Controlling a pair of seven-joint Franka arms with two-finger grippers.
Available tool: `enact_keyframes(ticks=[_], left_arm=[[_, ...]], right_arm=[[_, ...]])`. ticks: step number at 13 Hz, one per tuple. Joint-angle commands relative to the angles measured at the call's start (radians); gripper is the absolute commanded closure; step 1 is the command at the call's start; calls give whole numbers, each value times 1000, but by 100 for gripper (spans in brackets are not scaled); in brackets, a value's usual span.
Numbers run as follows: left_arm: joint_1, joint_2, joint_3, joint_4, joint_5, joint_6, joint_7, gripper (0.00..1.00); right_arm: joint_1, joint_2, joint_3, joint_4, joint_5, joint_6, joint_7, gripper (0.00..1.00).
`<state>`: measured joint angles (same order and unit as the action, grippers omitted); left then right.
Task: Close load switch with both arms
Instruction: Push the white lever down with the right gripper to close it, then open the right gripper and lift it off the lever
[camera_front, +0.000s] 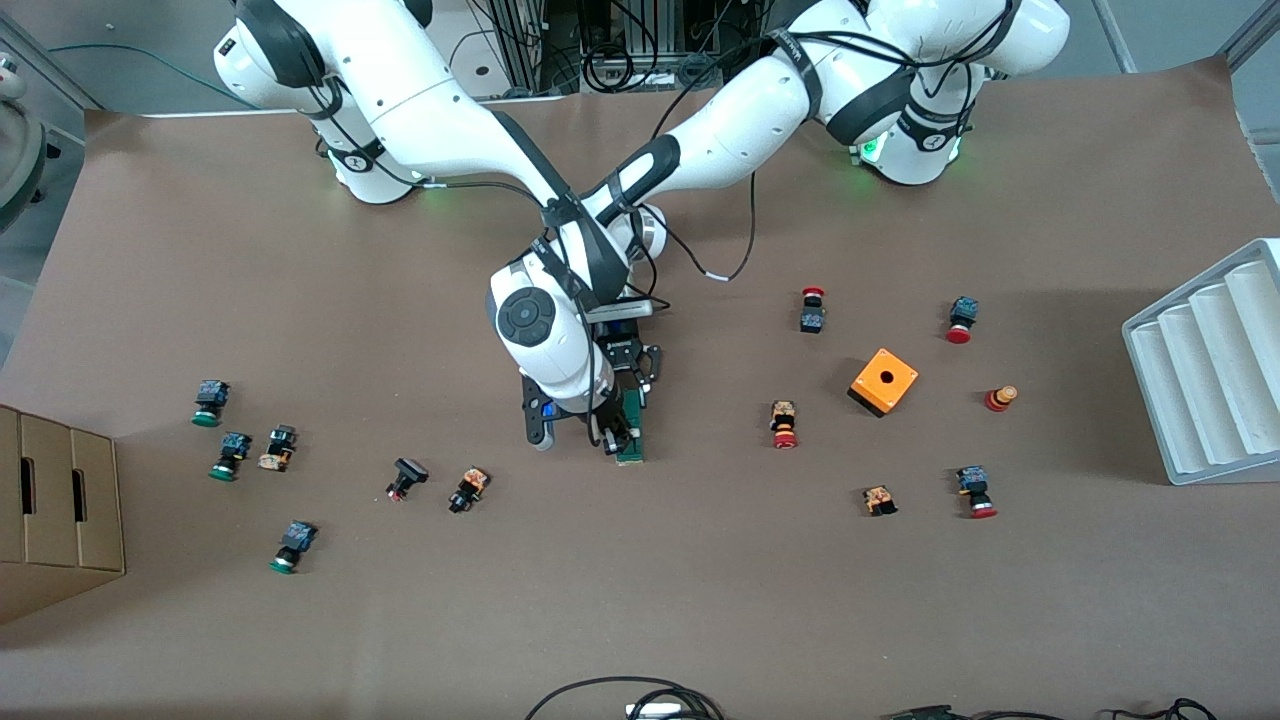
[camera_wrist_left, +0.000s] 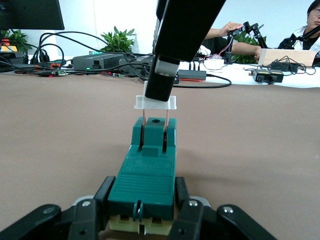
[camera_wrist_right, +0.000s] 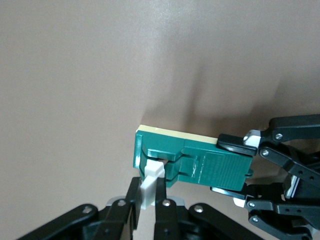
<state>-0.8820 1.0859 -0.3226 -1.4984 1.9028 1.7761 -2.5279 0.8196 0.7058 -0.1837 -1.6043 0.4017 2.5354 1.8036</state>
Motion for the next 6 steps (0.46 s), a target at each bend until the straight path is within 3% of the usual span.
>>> enact_keyframes(ticks=[1,6], left_arm=[[-3,26,-10,33,4,-6,-5,46],[-3,26,-10,32,4,-6,-5,46]], right_arm=[[-30,129,-2,132,23,59,-23,84],[-51,187,0,196,23,59,-24,83]])
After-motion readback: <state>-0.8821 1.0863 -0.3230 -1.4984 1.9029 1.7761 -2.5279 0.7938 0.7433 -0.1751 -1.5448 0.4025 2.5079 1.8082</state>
